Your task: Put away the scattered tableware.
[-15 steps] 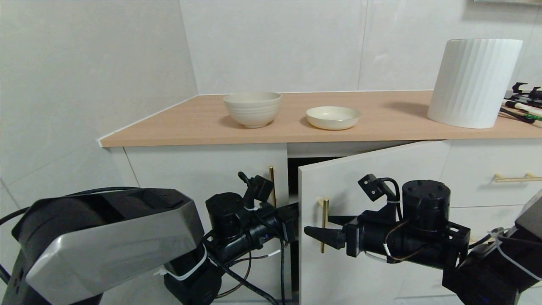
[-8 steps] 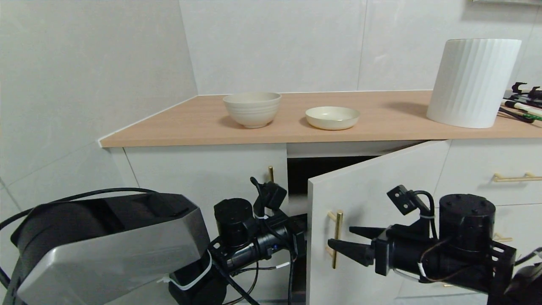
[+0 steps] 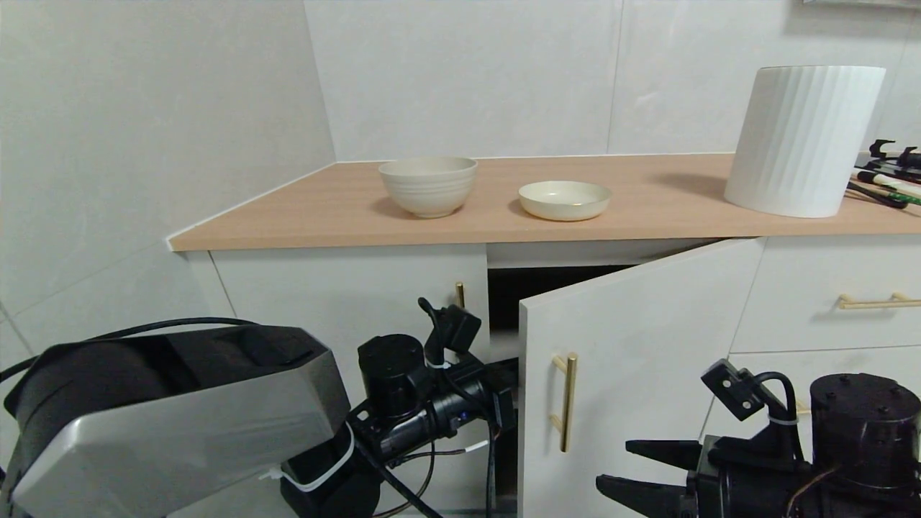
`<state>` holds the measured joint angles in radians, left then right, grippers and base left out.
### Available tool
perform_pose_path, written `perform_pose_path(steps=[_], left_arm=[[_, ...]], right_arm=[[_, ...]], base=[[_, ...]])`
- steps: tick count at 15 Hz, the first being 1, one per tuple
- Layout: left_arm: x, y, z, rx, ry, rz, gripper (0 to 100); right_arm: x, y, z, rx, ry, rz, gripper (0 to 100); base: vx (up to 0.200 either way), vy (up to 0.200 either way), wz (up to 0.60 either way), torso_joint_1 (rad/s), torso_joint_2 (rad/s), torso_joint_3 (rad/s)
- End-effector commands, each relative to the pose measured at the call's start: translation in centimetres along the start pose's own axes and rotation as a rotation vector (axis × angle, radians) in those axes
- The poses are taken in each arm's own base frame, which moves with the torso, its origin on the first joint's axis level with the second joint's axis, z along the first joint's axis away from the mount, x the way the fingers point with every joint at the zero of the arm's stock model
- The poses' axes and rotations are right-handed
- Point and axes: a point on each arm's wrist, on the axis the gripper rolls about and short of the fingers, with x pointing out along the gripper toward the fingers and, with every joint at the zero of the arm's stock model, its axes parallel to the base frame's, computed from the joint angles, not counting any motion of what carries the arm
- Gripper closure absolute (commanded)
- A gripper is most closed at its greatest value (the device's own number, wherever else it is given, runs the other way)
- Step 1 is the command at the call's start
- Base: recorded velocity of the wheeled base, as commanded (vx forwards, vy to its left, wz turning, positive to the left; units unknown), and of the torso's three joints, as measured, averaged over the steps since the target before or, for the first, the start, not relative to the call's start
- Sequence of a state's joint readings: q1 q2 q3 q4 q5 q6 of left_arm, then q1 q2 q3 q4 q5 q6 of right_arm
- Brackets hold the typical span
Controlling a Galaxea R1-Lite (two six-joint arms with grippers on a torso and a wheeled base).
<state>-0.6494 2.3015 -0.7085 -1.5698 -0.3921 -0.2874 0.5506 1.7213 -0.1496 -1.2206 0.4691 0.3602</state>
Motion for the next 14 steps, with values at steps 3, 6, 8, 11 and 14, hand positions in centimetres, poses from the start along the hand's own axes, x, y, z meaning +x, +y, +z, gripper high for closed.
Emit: perform_pose_path(steps=[3,6,8,11,14], left_arm=[[0.5,-0.7,0.2,0.006,-0.011,-0.024,100],[1.0,-0.6,0.4,0.004,-0.008,-0.028,100],[1.8,-0.3,0.6,-0.003,0.009,-0.025,100],[3.9,0.6,0.6,-0.018,0.038,-0.014,100],[4.7,0.6,1.2,-0.014,0.03,-0.02,100]], right_arm=[[-0.2,0.0,-0.2,0.005,0.005,-0.002,0],[-0.3,0.1,-0.1,0.0,0.0,0.0,0],[-0.4,0.2,0.0,-0.004,-0.008,0.002,0],[-0.4,0.1,-0.2,0.001,0.001,-0.002,0],[-0.4,0.1,-0.2,0.0,0.0,-0.001,0]], base=[[-0.133,0.0,0.0,0.002,0.0,0.002],[-0.2,0.0,0.0,0.007,0.0,0.001],[-0.1,0.0,0.0,-0.004,0.0,0.004],[0.0,0.0,0.0,0.0,0.0,0.0],[0.0,0.0,0.0,0.0,0.0,0.0]])
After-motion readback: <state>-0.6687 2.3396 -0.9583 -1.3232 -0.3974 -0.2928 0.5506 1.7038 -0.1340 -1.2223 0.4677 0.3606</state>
